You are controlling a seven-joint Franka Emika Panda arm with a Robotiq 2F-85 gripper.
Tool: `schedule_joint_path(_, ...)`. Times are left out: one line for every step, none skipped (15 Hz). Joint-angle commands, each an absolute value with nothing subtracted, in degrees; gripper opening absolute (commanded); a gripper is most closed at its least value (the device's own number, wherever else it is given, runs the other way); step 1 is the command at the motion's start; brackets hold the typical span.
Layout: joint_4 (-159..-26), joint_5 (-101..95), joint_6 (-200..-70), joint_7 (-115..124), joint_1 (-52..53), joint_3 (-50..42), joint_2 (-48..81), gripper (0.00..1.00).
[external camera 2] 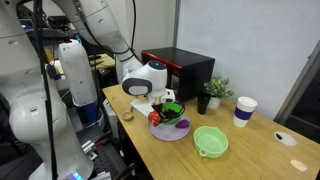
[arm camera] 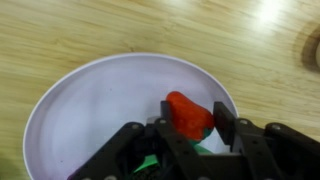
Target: Remove the strawberry from the white plate and put it in the light green bowl
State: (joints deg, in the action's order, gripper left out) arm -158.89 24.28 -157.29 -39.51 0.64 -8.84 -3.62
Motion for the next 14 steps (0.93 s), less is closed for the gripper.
schedule_joint_path(-158.89,20.30,-153.94,-37.86,-1.32,-9.02,-8.19,0.21)
schedule_joint_path(-158.89,18.90,-153.01,-37.32,-1.42,-9.29,-9.19,0.21)
schedule_joint_path(-158.89,17.51,-151.96,-36.85,-1.60,-9.55,-10.09,0.21)
schedule_joint_path(-158.90,15.92,-150.68,-36.08,-1.82,-9.73,-11.06,0.21)
schedule_joint_path(-158.90,14.27,-149.19,-35.37,-2.07,-9.94,-12.12,0.21)
schedule_joint_path(-158.88,12.99,-147.98,-34.79,-2.28,-10.17,-13.03,0.21)
schedule_joint_path(-158.88,11.55,-146.67,-34.33,-2.59,-10.49,-13.97,0.21)
schedule_joint_path(-158.89,10.43,-145.19,-34.09,-2.95,-11.04,-15.03,0.21)
schedule_joint_path(-158.88,9.09,-144.57,-33.51,-3.54,-11.45,-15.61,0.21)
schedule_joint_path(-158.88,7.58,-144.31,-32.77,-4.36,-11.91,-16.13,0.21)
schedule_joint_path(-158.39,6.10,-144.21,-31.93,-5.39,-12.65,-16.13,0.21)
schedule_joint_path(-157.85,4.32,-144.78,-30.52,-6.46,-13.08,-15.95,0.21)
schedule_joint_path(-156.92,3.05,-145.16,-29.53,-7.55,-13.90,-15.29,0.21)
schedule_joint_path(-155.67,1.17,-145.79,-27.80,-8.94,-14.45,-14.41,0.21)
